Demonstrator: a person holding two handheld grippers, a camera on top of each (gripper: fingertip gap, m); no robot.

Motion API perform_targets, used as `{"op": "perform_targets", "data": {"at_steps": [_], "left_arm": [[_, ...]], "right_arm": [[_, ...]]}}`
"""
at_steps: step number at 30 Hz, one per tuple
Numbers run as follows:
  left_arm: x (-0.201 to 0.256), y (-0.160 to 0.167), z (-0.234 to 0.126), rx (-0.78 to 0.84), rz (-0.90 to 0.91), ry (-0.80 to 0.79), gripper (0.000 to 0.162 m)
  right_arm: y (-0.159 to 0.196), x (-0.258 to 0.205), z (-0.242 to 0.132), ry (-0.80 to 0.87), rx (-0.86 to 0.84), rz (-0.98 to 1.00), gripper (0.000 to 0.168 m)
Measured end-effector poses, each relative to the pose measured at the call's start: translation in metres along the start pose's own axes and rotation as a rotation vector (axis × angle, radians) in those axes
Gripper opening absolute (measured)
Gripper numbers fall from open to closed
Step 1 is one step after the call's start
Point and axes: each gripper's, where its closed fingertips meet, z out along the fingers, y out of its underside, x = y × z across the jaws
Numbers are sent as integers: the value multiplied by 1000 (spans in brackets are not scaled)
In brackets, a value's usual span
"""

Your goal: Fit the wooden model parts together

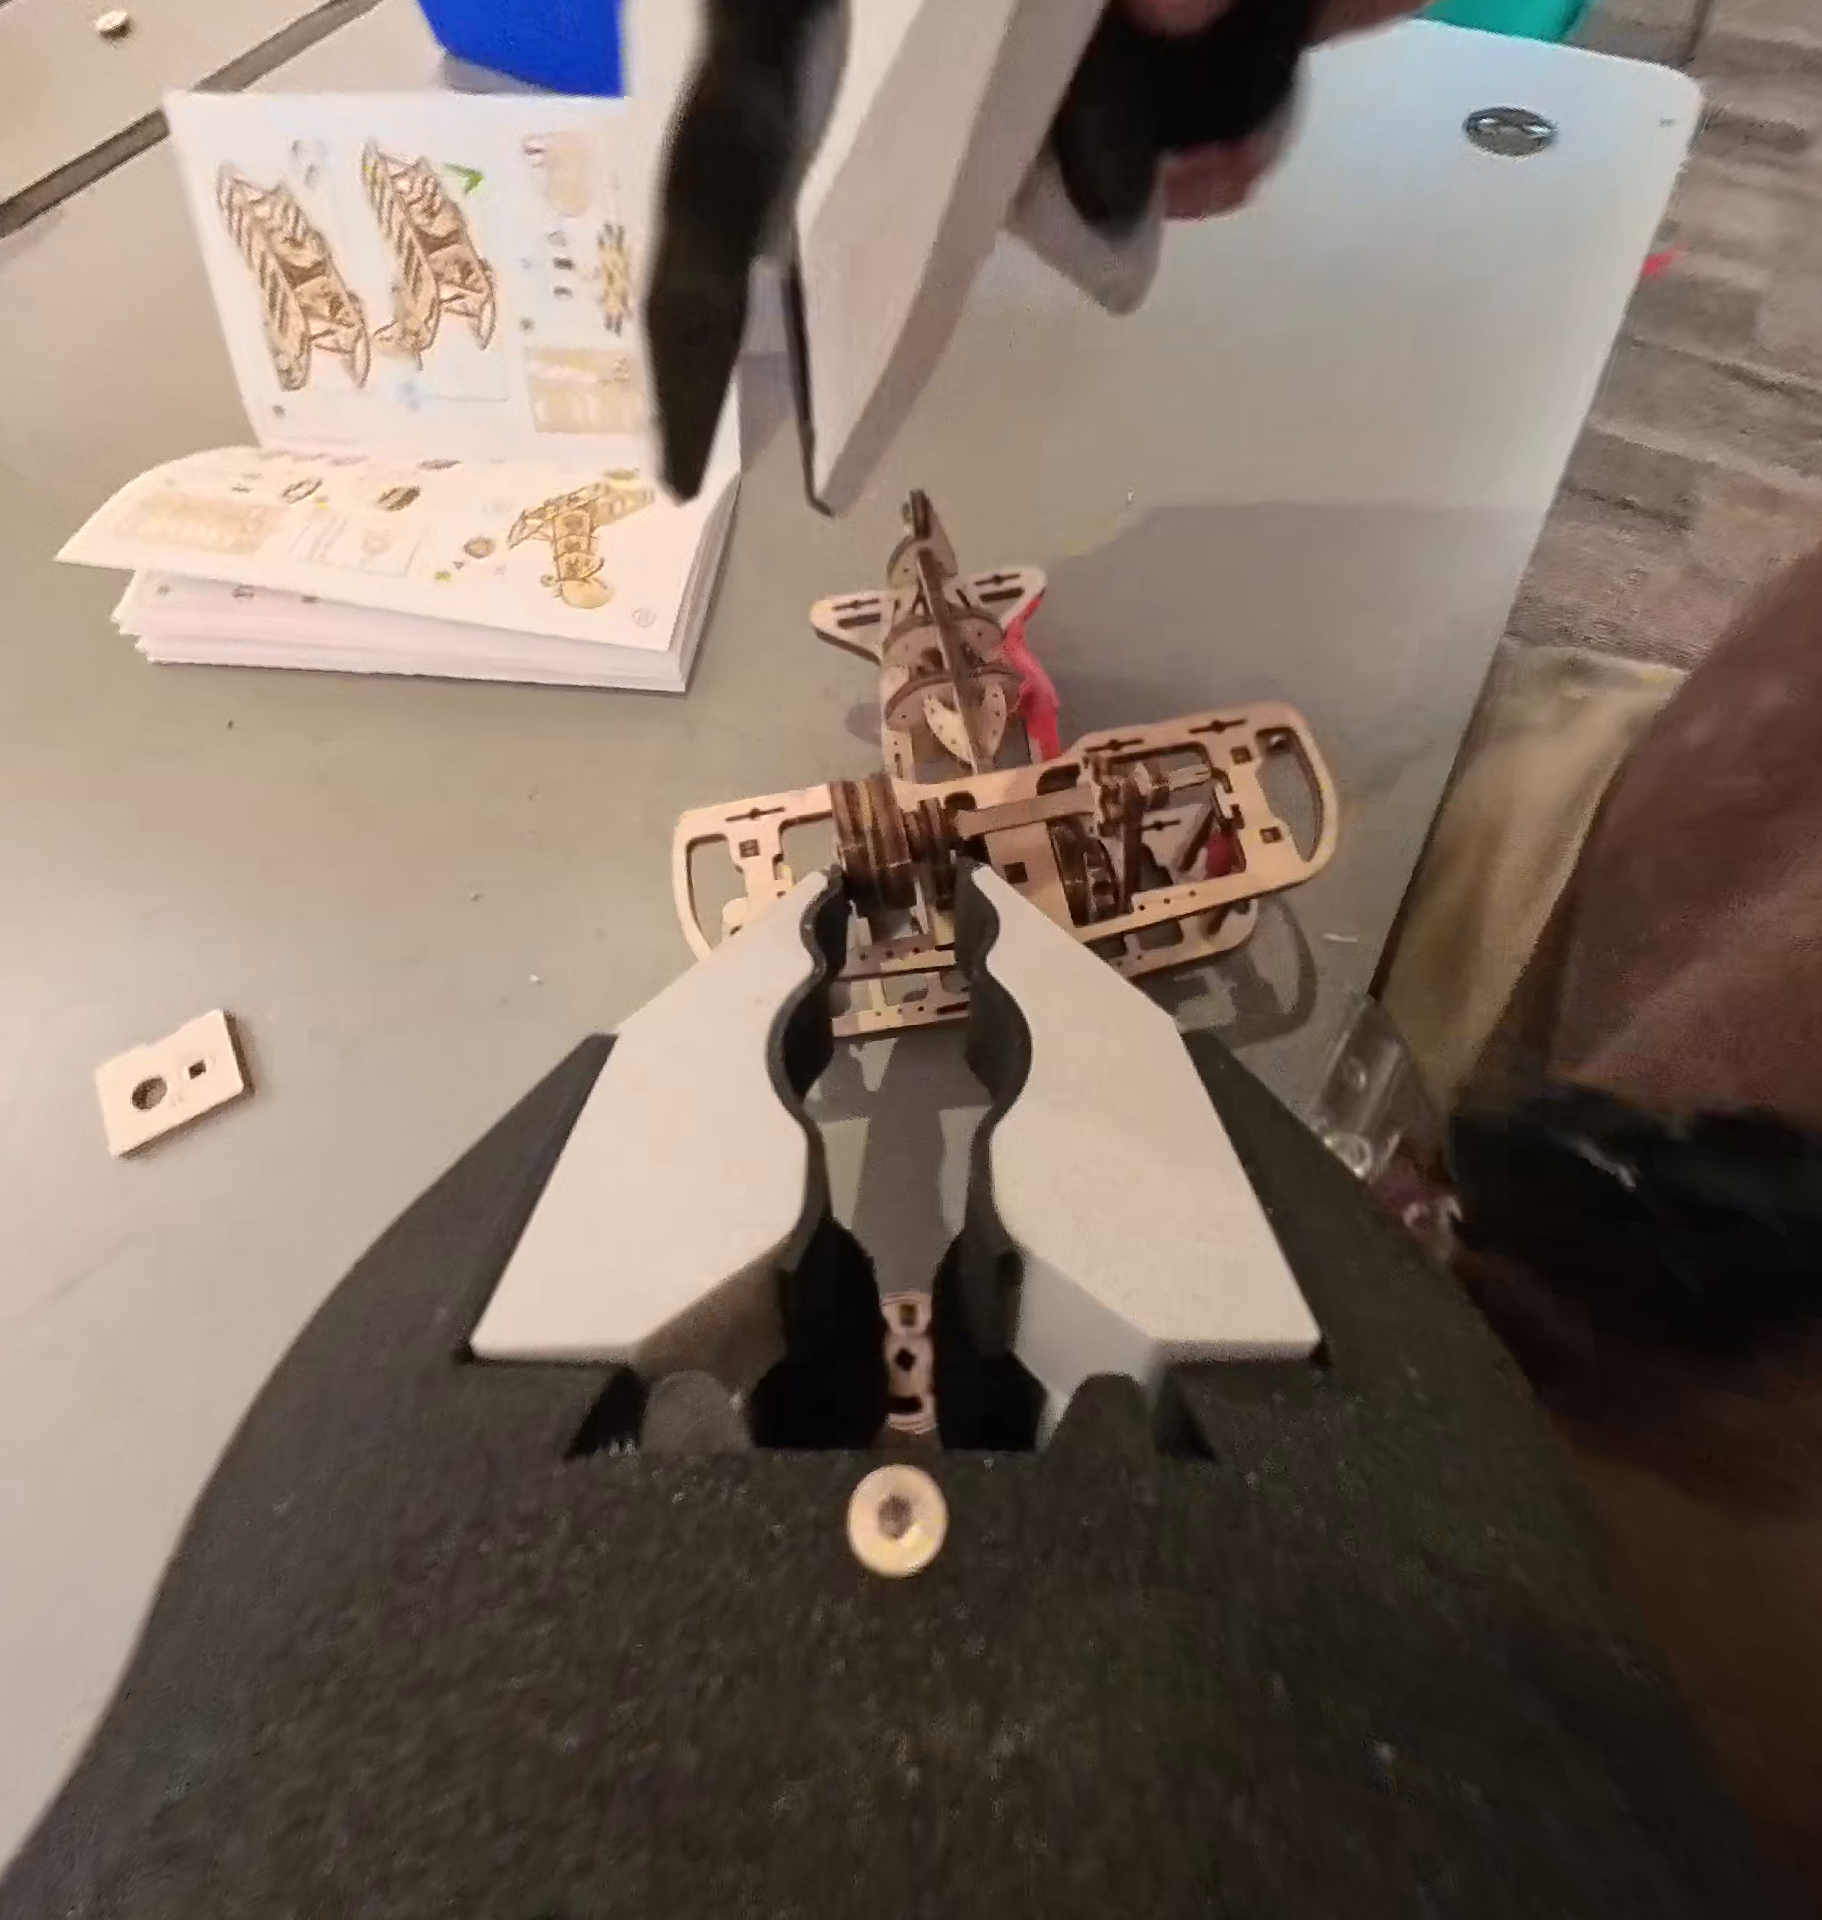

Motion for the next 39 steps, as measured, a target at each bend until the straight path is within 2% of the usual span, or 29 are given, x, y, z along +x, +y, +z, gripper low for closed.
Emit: {"op": "perform_targets", "data": {"at_steps": [3, 5, 7, 12, 15, 17, 21, 29, 35, 39], "left_arm": [[5, -1, 1, -11, -25, -52, 18], [9, -2, 1, -1, -5, -42, 18], [12, 0, 0, -2, 25, -26, 24], [14, 2, -4, 3, 32, 54, 32], [22, 2, -5, 6, 16, 152, 41], [27, 4, -6, -9, 21, 203, 41], [29, 1, -8, 17, 20, 207, 41], [30, 4, -6, 4, 58, 184, 53], [34, 6, -5, 0, 73, 176, 52], [36, 7, -3, 7, 77, 183, 52]], "right_arm": [[28, -7, -10, 206, 33, 62, 28], [41, -14, -19, 329, 117, 144, 27], [52, -28, -19, 389, 198, 207, 25], [80, -43, 0, 549, 228, 163, 25], [78, -46, 8, 581, 265, 130, 26], [73, -47, 13, 579, 297, 122, 25], [71, -41, 18, 626, 261, 70, 20], [66, -32, 18, 694, 239, 4, 14], [59, -30, 16, 776, 145, -70, 14], [68, -25, 22, 776, 0, -78, 15]]}}
